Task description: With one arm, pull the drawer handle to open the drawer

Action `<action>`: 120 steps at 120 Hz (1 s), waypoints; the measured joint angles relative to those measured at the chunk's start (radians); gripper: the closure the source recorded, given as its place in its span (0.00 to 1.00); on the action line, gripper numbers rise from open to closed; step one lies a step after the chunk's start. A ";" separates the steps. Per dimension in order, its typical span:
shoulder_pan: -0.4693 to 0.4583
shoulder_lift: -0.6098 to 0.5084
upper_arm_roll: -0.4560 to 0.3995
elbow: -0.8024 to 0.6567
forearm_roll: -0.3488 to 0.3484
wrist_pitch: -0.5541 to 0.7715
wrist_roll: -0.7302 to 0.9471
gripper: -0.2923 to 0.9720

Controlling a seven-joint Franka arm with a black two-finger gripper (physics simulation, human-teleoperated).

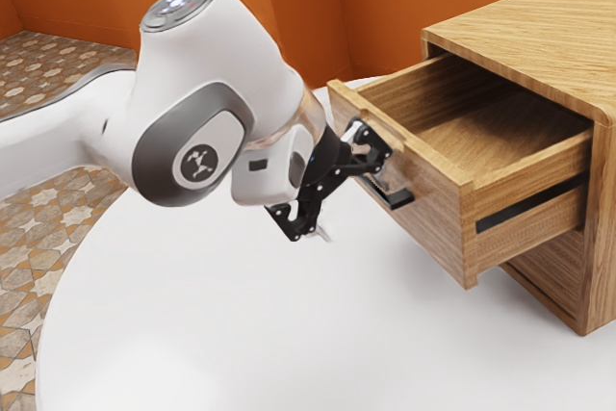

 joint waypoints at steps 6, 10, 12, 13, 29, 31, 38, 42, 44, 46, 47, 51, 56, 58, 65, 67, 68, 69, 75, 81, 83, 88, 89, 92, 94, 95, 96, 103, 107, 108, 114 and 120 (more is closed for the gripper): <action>-0.009 -0.020 0.016 -0.021 -0.008 0.003 0.001 0.23; -0.019 -0.033 0.030 -0.036 -0.014 0.005 0.001 0.24; -0.024 -0.041 0.037 -0.044 -0.017 0.007 0.002 0.24; -0.025 -0.044 0.040 -0.048 -0.018 0.007 0.002 0.24; -0.053 -0.094 0.075 -0.102 -0.034 0.017 0.004 0.23; -0.058 -0.099 0.082 -0.107 -0.035 0.018 0.004 0.23; -0.068 -0.112 0.096 -0.124 -0.039 0.022 0.005 0.23; -0.072 -0.119 0.101 -0.132 -0.042 0.024 0.005 0.23; -0.073 -0.124 0.102 -0.136 -0.043 0.025 0.005 0.23; -0.074 -0.129 0.103 -0.141 -0.044 0.026 0.005 0.23; -0.075 -0.131 0.105 -0.143 -0.044 0.026 0.005 0.23; -0.082 -0.138 0.114 -0.150 -0.046 0.028 0.006 0.23; -0.090 -0.145 0.125 -0.157 -0.048 0.029 0.006 0.23; -0.092 -0.148 0.128 -0.161 -0.048 0.030 0.006 0.23; -0.096 -0.156 0.133 -0.172 -0.050 0.033 0.006 0.23; -0.097 -0.157 0.134 -0.173 -0.050 0.034 0.007 0.23; -0.097 -0.158 0.134 -0.174 -0.050 0.034 0.007 0.23; -0.097 -0.159 0.135 -0.175 -0.050 0.034 0.007 0.23; -0.098 -0.161 0.136 -0.178 -0.052 0.036 0.007 0.23; -0.099 -0.162 0.136 -0.180 -0.052 0.038 0.007 0.23; -0.099 -0.163 0.136 -0.180 -0.052 0.038 0.007 0.23; -0.099 -0.163 0.138 -0.182 -0.052 0.039 0.007 0.23; -0.100 -0.163 0.140 -0.182 -0.052 0.039 0.007 0.22; -0.104 -0.163 0.144 -0.185 -0.052 0.039 0.008 0.23; -0.106 -0.164 0.147 -0.185 -0.052 0.040 0.008 0.23; -0.107 -0.164 0.148 -0.186 -0.052 0.040 0.008 0.23; -0.107 -0.163 0.149 -0.186 -0.052 0.040 0.008 0.23; -0.111 -0.166 0.155 -0.191 -0.052 0.041 0.008 0.23; -0.112 -0.168 0.157 -0.194 -0.052 0.041 0.008 0.23; -0.112 -0.169 0.157 -0.195 -0.052 0.041 0.008 0.23; -0.112 -0.176 0.159 -0.201 -0.052 0.042 0.008 0.23; -0.112 -0.180 0.160 -0.204 -0.053 0.042 0.008 0.23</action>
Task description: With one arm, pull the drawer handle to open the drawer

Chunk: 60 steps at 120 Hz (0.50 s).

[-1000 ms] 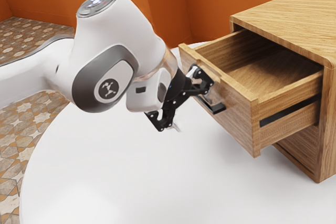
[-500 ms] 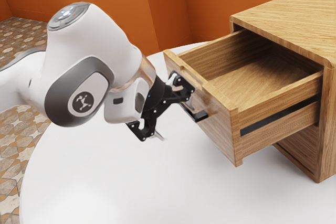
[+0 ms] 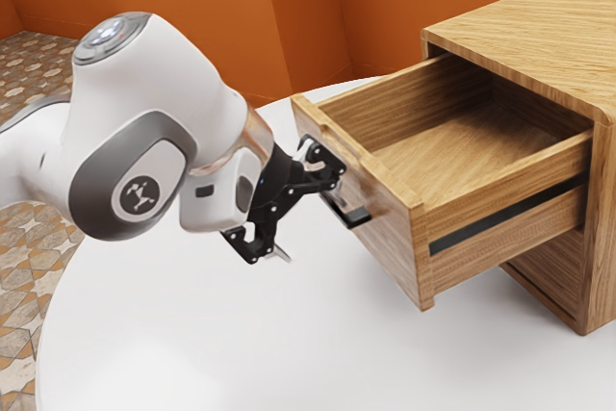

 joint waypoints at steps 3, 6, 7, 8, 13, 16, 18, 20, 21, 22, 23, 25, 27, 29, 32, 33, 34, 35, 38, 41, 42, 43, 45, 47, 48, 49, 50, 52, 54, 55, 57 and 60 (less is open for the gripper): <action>0.000 -0.001 0.000 -0.001 0.000 0.000 0.000 0.23; 0.000 -0.002 0.000 -0.001 0.000 0.000 0.000 0.23; 0.000 -0.002 0.000 -0.001 0.000 0.000 0.000 0.23; 0.000 -0.002 0.000 -0.001 0.000 0.000 0.000 0.23; -0.005 -0.002 0.000 0.001 0.000 0.000 0.000 0.23; -0.009 -0.002 0.000 0.005 0.000 0.000 -0.001 0.23; -0.011 -0.002 -0.001 0.012 0.002 0.000 -0.002 0.23; -0.013 -0.002 -0.003 0.022 0.004 -0.001 -0.004 0.24; -0.014 -0.003 -0.004 0.029 0.005 -0.001 -0.004 0.26; -0.015 -0.003 -0.005 0.034 0.007 -0.002 -0.005 0.28; -0.016 -0.003 -0.006 0.042 0.009 -0.002 -0.006 0.27; -0.019 -0.003 -0.007 0.059 0.012 -0.004 -0.008 0.27; -0.022 -0.003 -0.008 0.076 0.016 -0.007 -0.009 0.27; -0.025 -0.004 -0.008 0.093 0.020 -0.012 -0.012 0.27; -0.028 -0.004 -0.009 0.119 0.031 -0.022 -0.017 0.27; -0.030 -0.003 -0.010 0.130 0.038 -0.027 -0.020 0.27; -0.031 -0.003 -0.010 0.140 0.045 -0.032 -0.023 0.27; -0.033 -0.003 -0.010 0.153 0.052 -0.039 -0.028 0.27; -0.037 -0.002 -0.010 0.188 0.074 -0.061 -0.042 0.26; -0.041 0.000 -0.007 0.229 0.100 -0.092 -0.064 0.26; -0.041 0.000 -0.005 0.243 0.110 -0.104 -0.074 0.25; -0.043 0.001 -0.002 0.259 0.120 -0.118 -0.086 0.25; -0.047 0.003 0.004 0.288 0.141 -0.146 -0.112 0.25; -0.057 0.010 0.016 0.321 0.162 -0.178 -0.142 0.25; -0.065 0.015 0.025 0.338 0.172 -0.195 -0.159 0.25; -0.083 0.024 0.043 0.363 0.182 -0.217 -0.179 0.25; -0.097 0.031 0.060 0.385 0.190 -0.238 -0.200 0.25; -0.135 0.047 0.097 0.427 0.208 -0.280 -0.243 0.24; -0.178 0.059 0.133 0.462 0.223 -0.321 -0.287 0.24; -0.205 0.064 0.155 0.476 0.230 -0.341 -0.310 0.24; -0.256 0.071 0.195 0.498 0.242 -0.378 -0.357 0.24; -0.313 0.080 0.237 0.523 0.258 -0.428 -0.425 0.24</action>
